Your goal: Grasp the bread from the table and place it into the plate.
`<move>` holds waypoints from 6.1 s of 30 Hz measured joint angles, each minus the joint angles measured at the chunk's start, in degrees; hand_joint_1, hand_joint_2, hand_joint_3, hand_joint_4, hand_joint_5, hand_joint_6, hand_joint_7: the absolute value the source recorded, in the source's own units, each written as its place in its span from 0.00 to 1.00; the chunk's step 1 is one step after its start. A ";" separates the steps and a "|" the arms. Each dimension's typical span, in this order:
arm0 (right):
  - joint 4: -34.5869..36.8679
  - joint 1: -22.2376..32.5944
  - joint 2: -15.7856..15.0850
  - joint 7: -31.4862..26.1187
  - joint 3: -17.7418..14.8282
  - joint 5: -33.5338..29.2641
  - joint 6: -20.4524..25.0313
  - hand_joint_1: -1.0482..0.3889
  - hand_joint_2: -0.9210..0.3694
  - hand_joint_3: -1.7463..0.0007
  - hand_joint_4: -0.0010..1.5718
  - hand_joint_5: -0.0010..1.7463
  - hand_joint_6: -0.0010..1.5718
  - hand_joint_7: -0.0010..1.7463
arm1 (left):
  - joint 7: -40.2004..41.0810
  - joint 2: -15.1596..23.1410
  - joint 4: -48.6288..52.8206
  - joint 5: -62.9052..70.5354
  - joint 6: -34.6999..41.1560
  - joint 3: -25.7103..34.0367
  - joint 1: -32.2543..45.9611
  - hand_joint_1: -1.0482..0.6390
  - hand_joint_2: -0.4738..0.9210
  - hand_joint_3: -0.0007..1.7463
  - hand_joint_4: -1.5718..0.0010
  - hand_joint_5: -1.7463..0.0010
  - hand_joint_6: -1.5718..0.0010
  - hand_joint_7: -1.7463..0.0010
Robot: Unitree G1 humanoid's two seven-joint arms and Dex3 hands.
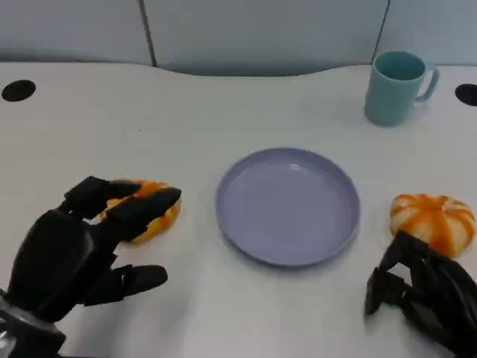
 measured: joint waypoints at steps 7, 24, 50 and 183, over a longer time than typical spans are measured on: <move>-0.45 0.10 -0.01 -1.08 0.84 -0.21 0.03 0.33 0.00 0.78 0.42 1.00 0.33 0.95 | -0.87 4.54 -7.38 5.81 10.77 -4.90 0.08 0.23 0.98 0.02 0.95 0.83 0.82 1.00; -0.87 0.58 -0.04 -0.13 1.01 0.20 0.03 0.33 0.00 0.78 0.43 1.00 0.35 0.94 | -10.31 10.65 -3.37 9.74 28.54 -16.47 -8.33 0.25 0.93 0.00 1.00 0.91 0.90 1.00; -1.64 1.23 0.05 0.16 0.89 0.45 0.04 0.33 0.00 0.78 0.42 1.00 0.34 0.93 | -7.86 5.66 38.52 4.64 30.66 -32.73 -33.53 0.24 0.93 0.00 1.00 1.00 0.96 1.00; -10.64 7.18 0.98 -0.59 1.83 1.51 5.20 0.32 0.00 0.81 0.43 1.00 0.34 0.93 | -9.50 -14.45 65.74 -11.37 10.31 -39.17 -56.28 0.12 1.00 0.22 0.85 0.66 0.63 0.97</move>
